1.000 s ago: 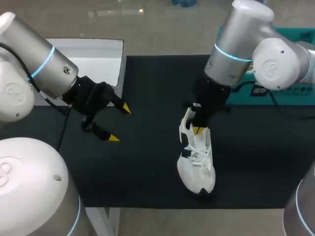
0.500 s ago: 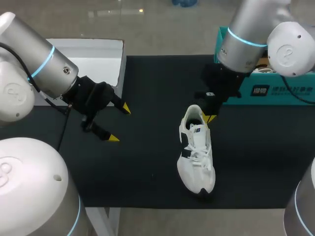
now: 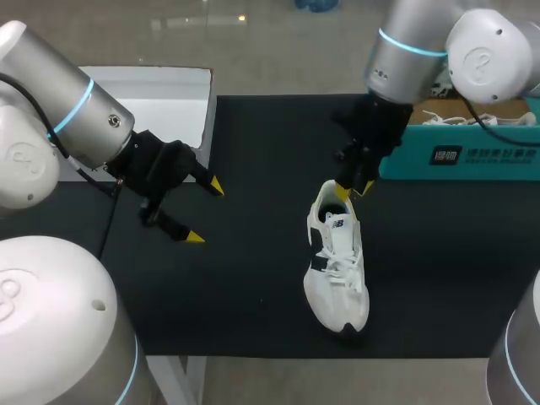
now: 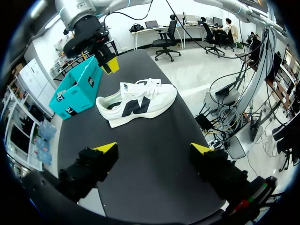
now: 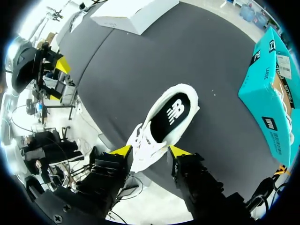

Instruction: Take the shoe out of the shoebox, open the shoe tongue, remove and reinsert the insole, then place the shoe into the shoebox

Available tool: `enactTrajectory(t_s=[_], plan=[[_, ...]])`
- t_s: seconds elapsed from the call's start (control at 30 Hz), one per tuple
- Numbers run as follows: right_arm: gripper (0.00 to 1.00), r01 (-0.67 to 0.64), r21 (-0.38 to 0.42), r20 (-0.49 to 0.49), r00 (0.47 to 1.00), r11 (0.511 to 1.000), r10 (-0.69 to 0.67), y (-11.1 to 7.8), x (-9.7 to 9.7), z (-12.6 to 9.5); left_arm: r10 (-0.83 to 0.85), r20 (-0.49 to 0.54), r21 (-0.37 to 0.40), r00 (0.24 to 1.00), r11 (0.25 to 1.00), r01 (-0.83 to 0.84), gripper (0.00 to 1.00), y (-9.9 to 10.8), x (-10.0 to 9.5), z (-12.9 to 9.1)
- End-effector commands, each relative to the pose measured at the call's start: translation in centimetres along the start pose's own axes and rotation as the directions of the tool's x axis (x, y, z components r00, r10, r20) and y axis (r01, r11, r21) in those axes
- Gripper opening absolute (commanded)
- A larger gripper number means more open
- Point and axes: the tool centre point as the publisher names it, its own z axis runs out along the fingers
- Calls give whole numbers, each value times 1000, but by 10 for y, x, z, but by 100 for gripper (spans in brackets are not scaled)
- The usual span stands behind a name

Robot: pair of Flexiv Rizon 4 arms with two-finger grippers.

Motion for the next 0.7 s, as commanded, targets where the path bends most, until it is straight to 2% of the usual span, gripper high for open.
enactTrajectory(t_s=[0.03, 0.17, 0.23, 0.3, 0.33, 0.4, 0.43, 0.5, 0.57, 0.63, 0.67, 0.7], plan=[[100, -1, 5, 0, 1000, 1000, 1, 2, 0, 1, 0, -1, -3, 1000, 1000, 0, 100, 0, 0, 1], [100, -1, 5, 0, 1000, 1000, 1, 2, 0, 1, 0, -1, -3, 1000, 1000, 0, 100, 0, 0, 1], [100, 134, 119, 113, 983, 984, -147, 7, -1, 4, 0, -1, -3, 1000, 1000, 0, 100, 0, 0, 1], [100, 334, 72, 58, 939, 940, -338, 8, -4, 8, 0, -1, -3, 1000, 1000, 0, 100, 0, 0, 1], [100, 388, 100, 50, 918, 916, -394, 8, -5, 11, 0, -1, -3, 1000, 1000, 0, 100, 0, 0, 1], [100, 523, 50, 0, 852, 851, -524, 6, -10, 16, 0, -1, -3, 1000, 1000, 0, 100, 0, 0, 1], [100, 576, 54, 8, 817, 816, -577, 5, -11, 17, 0, -1, -3, 1000, 1000, 0, 100, 0, 0, 1], [100, 660, -27, -4, 751, 751, -660, 5, -16, 16, 0, -1, -3, 1000, 1000, 0, 100, 0, 0, 1], [100, 772, -104, 73, 635, 627, -769, 5, -13, 5, 0, -1, -3, 1000, 1000, 0, 100, 0, 0, 1], [100, 860, -124, 171, 510, 495, -843, 4, -10, -7, 0, -1, -3, 1000, 1000, 0, 100, 0, 0, 1], [100, 879, -119, 196, 477, 462, -857, 6, -5, -13, 0, -1, -3, 1000, 1000, 0, 100, 0, 0, 1], [100, 854, -96, 179, 520, 511, -835, 11, -9, -18, 0, -1, -3, 1000, 1000, 0, 100, 0, 0, 1]])
